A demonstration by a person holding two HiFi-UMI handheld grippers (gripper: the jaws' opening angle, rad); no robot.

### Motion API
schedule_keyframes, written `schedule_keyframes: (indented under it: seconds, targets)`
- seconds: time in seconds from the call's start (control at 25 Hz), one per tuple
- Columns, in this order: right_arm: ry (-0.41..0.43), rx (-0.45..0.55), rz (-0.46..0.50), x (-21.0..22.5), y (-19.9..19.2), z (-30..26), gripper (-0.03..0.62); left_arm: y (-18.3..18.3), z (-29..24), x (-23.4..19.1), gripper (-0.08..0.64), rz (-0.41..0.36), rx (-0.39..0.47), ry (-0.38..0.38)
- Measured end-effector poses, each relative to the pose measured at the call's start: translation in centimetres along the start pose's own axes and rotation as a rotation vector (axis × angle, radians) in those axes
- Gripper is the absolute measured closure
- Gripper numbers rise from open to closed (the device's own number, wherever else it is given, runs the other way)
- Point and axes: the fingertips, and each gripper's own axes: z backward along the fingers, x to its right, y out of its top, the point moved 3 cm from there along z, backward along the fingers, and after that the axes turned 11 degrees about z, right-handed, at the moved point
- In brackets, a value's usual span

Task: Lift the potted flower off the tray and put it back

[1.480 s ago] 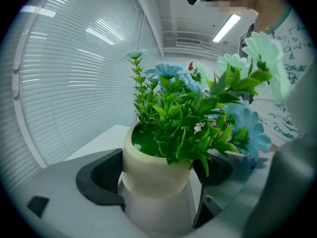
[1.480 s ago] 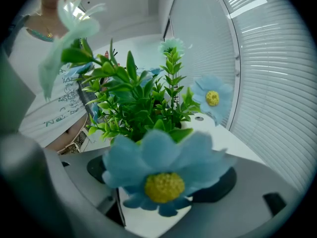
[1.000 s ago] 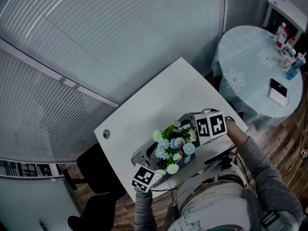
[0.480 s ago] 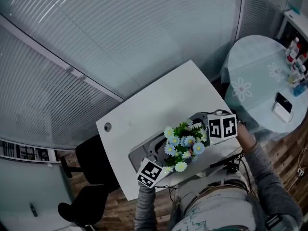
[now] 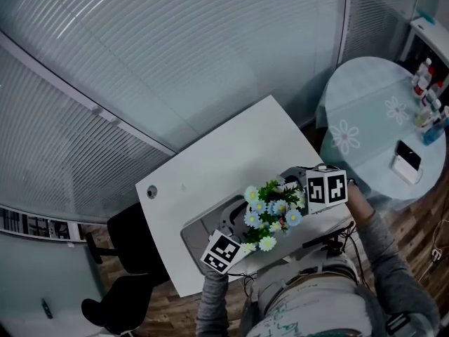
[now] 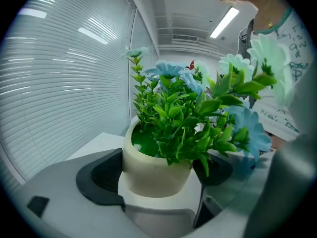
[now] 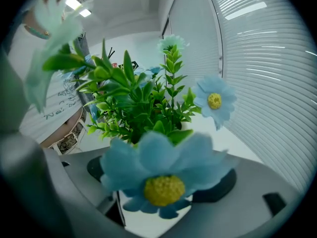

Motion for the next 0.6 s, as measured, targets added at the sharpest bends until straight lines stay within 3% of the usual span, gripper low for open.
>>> schedule_keyframes:
  seconds: [0.6]
  targets:
    - [-0.036, -0.019, -0.037, 0.4, -1.6, 0.4, 0.216, 0.0, -1.7, -0.6, 0.117, -0.023, -0.020, -0.047]
